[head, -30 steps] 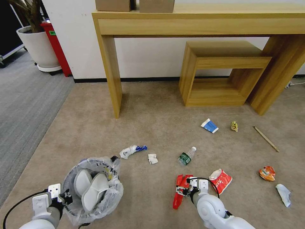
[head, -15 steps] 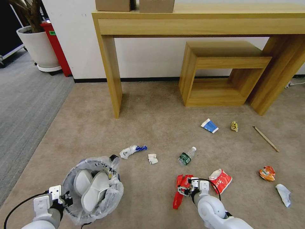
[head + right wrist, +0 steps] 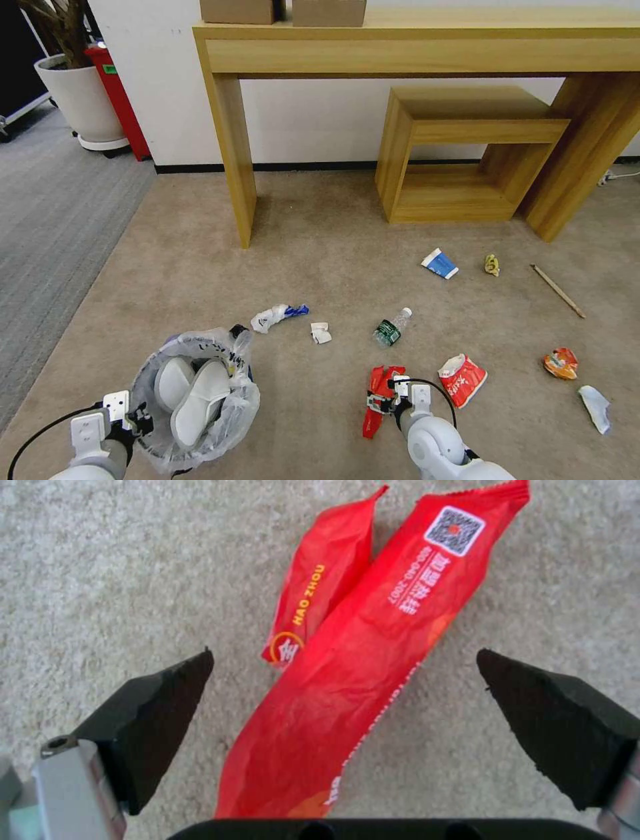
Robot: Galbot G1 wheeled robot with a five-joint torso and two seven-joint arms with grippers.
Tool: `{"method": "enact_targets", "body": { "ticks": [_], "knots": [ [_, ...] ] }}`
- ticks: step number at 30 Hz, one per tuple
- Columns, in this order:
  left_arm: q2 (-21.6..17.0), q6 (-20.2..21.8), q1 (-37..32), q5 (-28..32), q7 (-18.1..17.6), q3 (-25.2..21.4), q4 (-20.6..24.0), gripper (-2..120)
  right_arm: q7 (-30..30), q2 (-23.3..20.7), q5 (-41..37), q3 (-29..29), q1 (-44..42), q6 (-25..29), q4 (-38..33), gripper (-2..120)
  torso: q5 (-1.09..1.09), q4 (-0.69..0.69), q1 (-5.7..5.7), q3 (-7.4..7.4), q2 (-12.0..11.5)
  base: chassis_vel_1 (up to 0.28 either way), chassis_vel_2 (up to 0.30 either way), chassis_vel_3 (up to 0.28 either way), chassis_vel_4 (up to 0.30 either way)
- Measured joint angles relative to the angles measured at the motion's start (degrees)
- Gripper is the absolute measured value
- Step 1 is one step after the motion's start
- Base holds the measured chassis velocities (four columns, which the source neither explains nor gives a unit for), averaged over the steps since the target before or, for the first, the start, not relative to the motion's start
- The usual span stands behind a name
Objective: Pick up the trash bin and place the garbage on the floor into it.
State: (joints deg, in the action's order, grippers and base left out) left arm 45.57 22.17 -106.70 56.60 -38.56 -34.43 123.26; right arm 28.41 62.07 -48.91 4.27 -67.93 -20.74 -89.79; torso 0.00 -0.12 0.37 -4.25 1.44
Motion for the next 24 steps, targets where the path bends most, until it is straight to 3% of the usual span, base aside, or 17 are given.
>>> {"method": "enact_targets", "body": {
  "ticks": [24],
  "knots": [
    [0.5,-0.1,-0.5,-1.3,0.1,0.5,0.0,0,-2.4,3.2,0.5,0.1,-0.2,1.9,3.0,100,0.0,0.01,0.0,0.0,0.0,0.0,0.0,0.0,0.0]
  ]
}}
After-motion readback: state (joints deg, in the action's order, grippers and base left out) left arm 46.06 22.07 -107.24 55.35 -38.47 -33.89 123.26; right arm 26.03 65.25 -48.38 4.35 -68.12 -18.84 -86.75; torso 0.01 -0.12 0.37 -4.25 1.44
